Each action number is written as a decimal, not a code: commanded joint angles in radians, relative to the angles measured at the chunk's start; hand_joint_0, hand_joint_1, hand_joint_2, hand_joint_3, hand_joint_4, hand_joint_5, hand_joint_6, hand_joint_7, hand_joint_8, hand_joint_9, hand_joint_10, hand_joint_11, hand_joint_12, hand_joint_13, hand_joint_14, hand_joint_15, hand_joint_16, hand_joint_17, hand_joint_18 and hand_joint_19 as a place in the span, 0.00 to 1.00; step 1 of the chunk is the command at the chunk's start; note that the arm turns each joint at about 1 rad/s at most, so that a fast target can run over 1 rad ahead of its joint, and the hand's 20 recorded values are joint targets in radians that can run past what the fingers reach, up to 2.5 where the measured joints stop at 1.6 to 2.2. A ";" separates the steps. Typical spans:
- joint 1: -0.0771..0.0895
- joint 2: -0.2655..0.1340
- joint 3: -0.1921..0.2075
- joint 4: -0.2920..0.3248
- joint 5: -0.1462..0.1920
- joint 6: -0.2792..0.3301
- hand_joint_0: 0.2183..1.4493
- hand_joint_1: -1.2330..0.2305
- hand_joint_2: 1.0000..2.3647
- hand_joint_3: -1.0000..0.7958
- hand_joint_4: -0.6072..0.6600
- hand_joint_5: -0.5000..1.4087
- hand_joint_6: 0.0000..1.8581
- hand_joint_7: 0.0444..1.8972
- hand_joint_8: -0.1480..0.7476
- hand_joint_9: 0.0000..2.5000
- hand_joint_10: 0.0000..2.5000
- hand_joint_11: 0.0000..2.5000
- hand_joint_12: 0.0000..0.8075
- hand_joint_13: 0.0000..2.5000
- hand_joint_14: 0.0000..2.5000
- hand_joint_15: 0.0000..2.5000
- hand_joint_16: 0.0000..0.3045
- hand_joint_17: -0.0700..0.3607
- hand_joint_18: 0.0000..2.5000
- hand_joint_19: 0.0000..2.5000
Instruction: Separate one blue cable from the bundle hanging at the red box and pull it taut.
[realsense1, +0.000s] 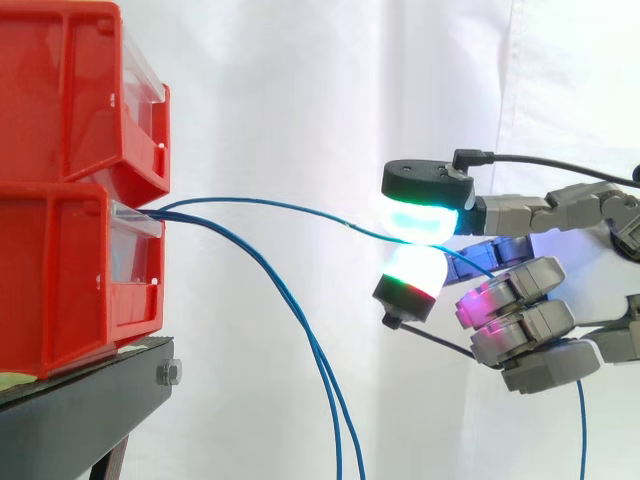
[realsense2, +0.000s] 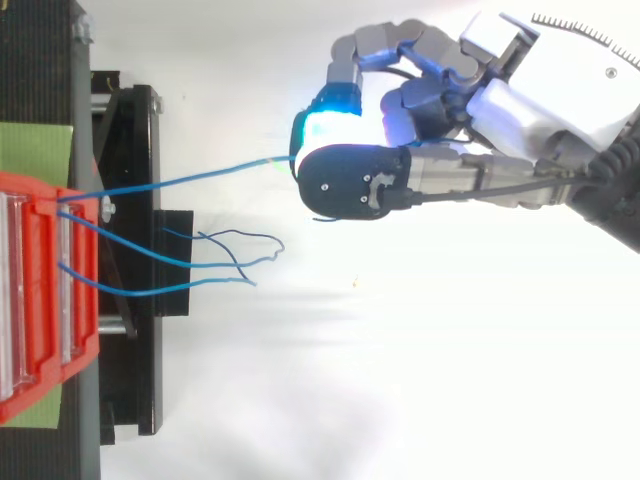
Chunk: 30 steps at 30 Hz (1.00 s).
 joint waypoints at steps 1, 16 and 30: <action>0.005 0.000 0.000 0.043 0.018 -0.012 0.46 0.31 0.02 0.43 0.51 0.14 0.50 0.73 0.48 0.30 0.90 0.48 0.41 0.27 1.00 0.58 0.09 0.31 0.51 0.83; 0.021 -0.015 -0.042 0.186 0.018 -0.052 0.47 0.32 0.02 0.43 0.51 0.14 0.50 0.75 0.47 0.30 0.89 0.48 0.40 0.27 1.00 0.58 0.09 0.31 0.50 0.83; 0.035 -0.014 -0.091 0.281 0.014 -0.087 0.47 0.32 0.02 0.42 0.51 0.14 0.50 0.75 0.47 0.30 0.89 0.48 0.40 0.27 1.00 0.59 0.09 0.30 0.50 0.83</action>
